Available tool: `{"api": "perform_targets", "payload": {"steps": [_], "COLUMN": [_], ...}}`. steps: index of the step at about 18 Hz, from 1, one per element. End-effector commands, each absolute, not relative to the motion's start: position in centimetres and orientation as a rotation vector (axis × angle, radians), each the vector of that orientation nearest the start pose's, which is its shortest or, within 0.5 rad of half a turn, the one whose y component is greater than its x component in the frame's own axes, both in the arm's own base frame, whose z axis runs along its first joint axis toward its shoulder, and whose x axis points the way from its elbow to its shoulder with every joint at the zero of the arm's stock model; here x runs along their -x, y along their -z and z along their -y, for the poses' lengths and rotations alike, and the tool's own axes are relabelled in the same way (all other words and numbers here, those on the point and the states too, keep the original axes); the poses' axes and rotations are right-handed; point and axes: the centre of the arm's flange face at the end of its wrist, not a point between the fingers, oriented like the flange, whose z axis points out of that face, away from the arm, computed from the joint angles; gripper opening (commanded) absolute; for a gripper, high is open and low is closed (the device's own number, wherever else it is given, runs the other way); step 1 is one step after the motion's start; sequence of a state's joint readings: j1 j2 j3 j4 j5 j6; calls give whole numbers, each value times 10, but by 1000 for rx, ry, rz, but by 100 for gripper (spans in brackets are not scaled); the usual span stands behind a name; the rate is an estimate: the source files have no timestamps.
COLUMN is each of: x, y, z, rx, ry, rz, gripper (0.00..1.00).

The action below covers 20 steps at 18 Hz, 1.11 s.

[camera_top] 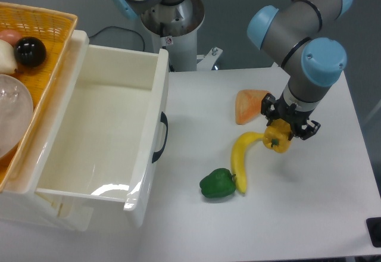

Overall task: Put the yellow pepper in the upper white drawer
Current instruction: 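Close the gripper on the yellow pepper beside the banana tip, then lift the yellow pepper and carry it over the open white drawer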

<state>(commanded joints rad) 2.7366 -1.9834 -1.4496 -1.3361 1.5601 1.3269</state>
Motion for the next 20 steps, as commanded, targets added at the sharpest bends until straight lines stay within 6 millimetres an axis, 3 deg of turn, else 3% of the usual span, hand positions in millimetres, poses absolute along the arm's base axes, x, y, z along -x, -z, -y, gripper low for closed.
{"api": "perform_targets", "payload": {"steps": [5,9,13,20], "x": [536,529,507,446], "y": [-343,-373,-417,-486], "z": [-371,-365,-366,-386], "rx": [3127,3052,2979,2803], "ry": [74,55,34,60], "rz": [-225,-85,131,324], "gripper": [25,25,25,25]}}
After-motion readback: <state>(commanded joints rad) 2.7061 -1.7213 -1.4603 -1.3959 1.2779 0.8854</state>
